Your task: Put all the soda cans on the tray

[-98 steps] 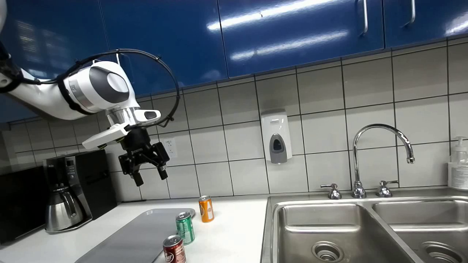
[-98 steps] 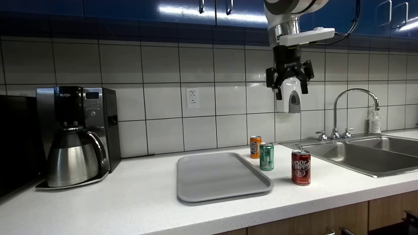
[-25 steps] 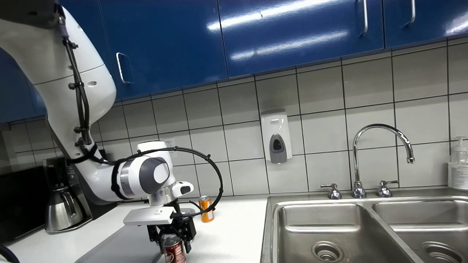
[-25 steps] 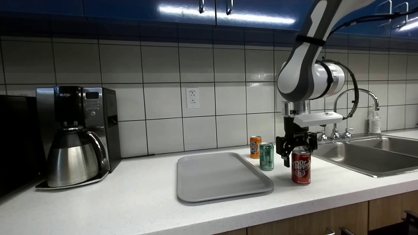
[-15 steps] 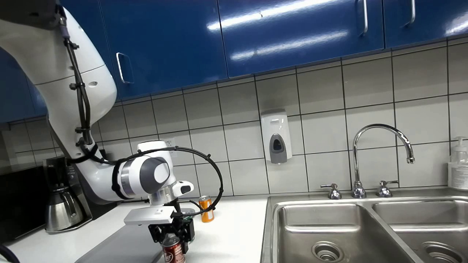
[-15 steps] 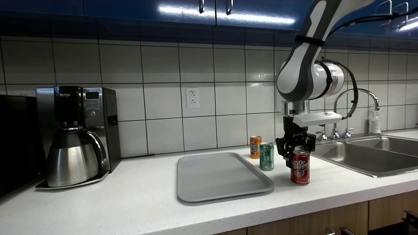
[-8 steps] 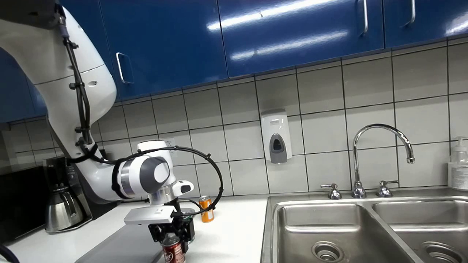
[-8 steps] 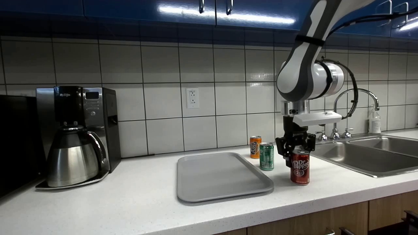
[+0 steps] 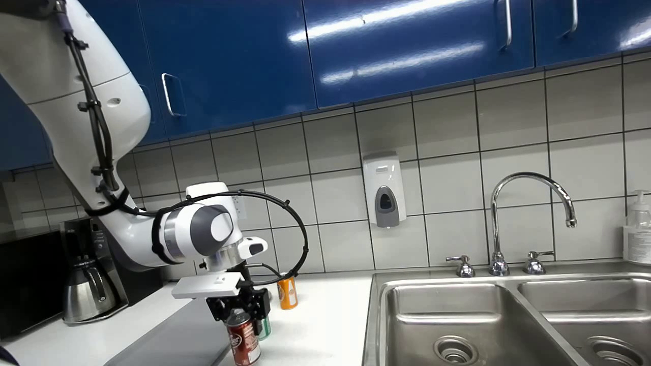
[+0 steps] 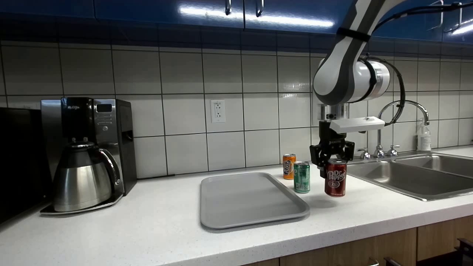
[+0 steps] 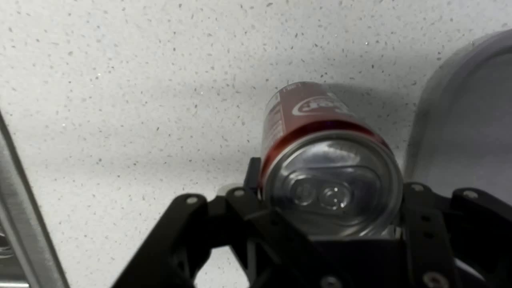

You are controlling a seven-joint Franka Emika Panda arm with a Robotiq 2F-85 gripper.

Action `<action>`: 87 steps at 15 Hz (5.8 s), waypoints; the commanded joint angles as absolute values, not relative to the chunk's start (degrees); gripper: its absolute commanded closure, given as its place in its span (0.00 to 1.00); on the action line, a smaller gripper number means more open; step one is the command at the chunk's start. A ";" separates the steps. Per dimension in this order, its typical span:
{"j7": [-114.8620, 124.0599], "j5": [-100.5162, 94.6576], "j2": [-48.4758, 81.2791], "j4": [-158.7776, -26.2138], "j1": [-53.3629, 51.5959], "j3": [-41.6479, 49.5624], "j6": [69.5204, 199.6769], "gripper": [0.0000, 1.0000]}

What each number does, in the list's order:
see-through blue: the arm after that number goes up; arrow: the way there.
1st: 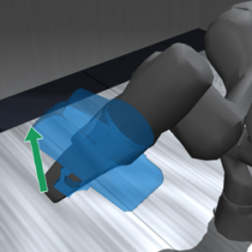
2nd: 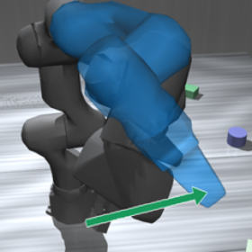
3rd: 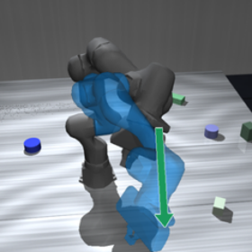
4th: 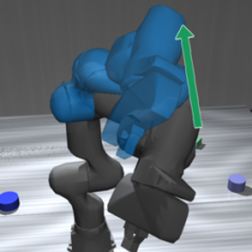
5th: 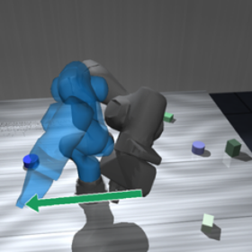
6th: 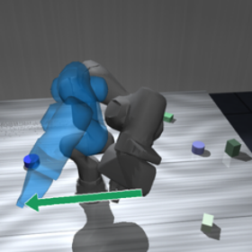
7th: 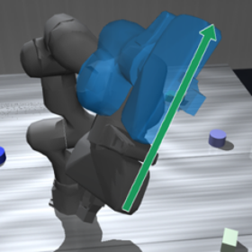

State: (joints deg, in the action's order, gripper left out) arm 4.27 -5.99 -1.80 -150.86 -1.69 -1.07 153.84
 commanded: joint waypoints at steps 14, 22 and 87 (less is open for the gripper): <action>0.40 -0.16 -5.40 -146.61 -6.63 -4.53 150.41 0.62; -3.06 1.20 -0.73 -142.21 -8.16 -5.85 150.95 0.62; -4.39 -6.25 0.55 -140.54 -9.09 -7.50 152.65 0.00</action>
